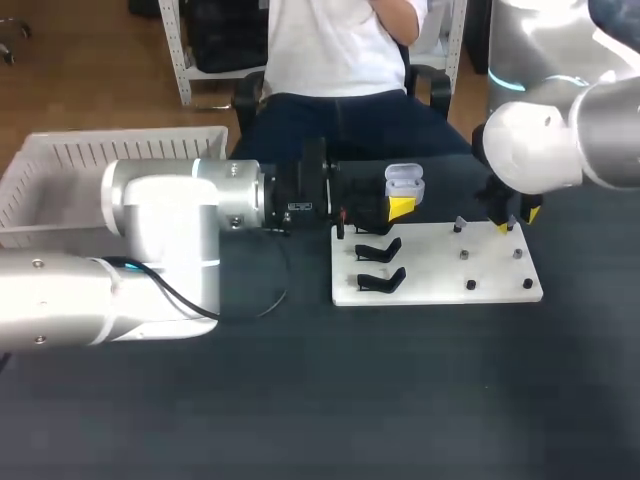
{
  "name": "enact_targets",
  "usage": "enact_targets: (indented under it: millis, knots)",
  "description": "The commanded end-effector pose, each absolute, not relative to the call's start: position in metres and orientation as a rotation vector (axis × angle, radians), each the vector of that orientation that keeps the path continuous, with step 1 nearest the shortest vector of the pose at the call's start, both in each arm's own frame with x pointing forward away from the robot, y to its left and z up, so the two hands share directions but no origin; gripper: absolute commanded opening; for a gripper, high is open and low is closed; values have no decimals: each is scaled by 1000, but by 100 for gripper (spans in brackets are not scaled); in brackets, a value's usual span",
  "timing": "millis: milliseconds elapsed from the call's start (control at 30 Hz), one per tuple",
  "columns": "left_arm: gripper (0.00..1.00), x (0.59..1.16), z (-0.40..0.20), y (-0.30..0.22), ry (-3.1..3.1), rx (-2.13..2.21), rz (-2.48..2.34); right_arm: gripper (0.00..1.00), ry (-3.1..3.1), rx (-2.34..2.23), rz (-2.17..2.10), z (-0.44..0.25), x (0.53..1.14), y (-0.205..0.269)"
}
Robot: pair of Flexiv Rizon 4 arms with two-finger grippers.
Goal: Pick up each earbud case from the left stands, insert the matching earbuds, close the lid, and place the case in the box.
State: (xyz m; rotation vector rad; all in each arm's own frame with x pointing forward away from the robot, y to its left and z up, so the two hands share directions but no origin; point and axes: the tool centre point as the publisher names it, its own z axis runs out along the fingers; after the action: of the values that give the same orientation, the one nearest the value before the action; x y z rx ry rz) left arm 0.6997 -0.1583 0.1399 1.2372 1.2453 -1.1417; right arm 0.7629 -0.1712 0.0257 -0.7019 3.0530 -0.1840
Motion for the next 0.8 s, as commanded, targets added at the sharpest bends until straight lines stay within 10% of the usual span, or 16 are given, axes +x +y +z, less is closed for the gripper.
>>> enact_targets:
  millis: [33, 800]
  knots:
    - [0, 699, 139, -159, 1240, 1231, -1138, 42, 3056, -694, -185, 27, 765, -171]
    - [0, 699, 139, -159, 1240, 1231, -1138, 40, 3075, -675, -191, 22, 767, -169]
